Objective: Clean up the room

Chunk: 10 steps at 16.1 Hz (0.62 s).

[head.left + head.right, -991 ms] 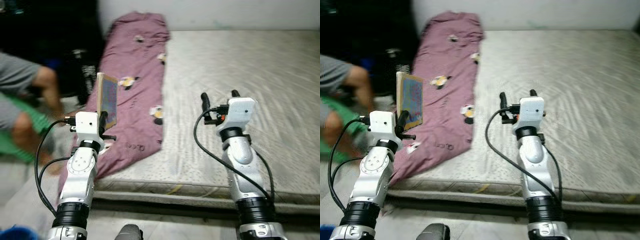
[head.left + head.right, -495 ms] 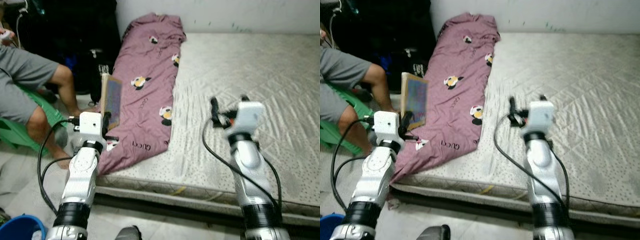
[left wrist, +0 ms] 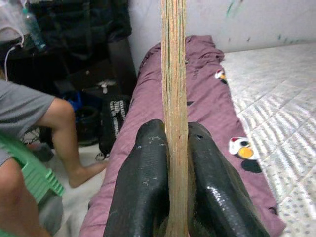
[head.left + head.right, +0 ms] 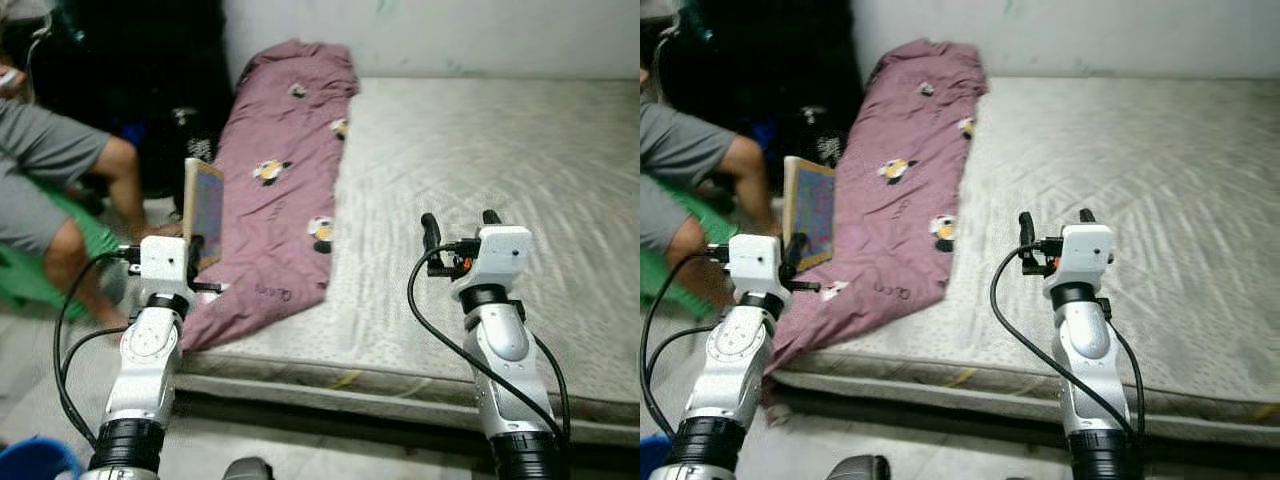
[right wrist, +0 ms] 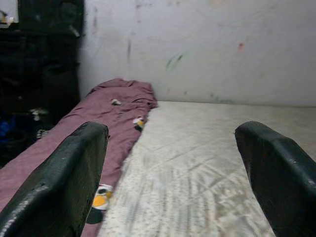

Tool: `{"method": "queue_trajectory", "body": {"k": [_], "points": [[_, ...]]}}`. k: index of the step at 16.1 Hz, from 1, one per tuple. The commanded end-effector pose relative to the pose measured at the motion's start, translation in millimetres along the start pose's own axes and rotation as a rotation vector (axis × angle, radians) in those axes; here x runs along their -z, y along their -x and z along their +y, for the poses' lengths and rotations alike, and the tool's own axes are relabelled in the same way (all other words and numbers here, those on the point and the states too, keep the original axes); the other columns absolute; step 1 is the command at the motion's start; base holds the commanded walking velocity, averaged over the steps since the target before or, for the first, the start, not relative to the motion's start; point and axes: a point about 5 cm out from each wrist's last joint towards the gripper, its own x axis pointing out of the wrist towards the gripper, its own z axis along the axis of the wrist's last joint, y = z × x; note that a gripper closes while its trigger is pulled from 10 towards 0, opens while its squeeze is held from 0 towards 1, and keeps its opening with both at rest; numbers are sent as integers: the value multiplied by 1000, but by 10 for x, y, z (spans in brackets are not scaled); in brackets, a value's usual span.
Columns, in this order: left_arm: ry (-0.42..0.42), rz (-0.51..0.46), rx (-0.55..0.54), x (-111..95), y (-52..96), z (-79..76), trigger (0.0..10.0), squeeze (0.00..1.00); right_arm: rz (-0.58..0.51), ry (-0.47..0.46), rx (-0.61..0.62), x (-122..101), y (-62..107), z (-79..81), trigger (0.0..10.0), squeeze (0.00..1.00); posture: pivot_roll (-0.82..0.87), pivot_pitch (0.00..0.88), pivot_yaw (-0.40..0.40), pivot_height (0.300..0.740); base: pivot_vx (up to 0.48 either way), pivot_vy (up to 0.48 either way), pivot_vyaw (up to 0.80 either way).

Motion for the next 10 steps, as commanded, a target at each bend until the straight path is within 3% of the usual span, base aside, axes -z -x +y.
{"method": "queue_trajectory", "body": {"k": [1, 10], "points": [[-4, -65, 10, -132, -31, -11, 10000, 0, -14, 2, -5, -54, -7, 0, 10000, 0, -84, 0, 62, 740, 0, -364, 0], [1, -64, 9, -136, -38, 4, 10000, 0, -6, 4, -28, -69, -23, 37, 10000, 0, -80, 0, 52, 740, 0, -440, 0]]}}
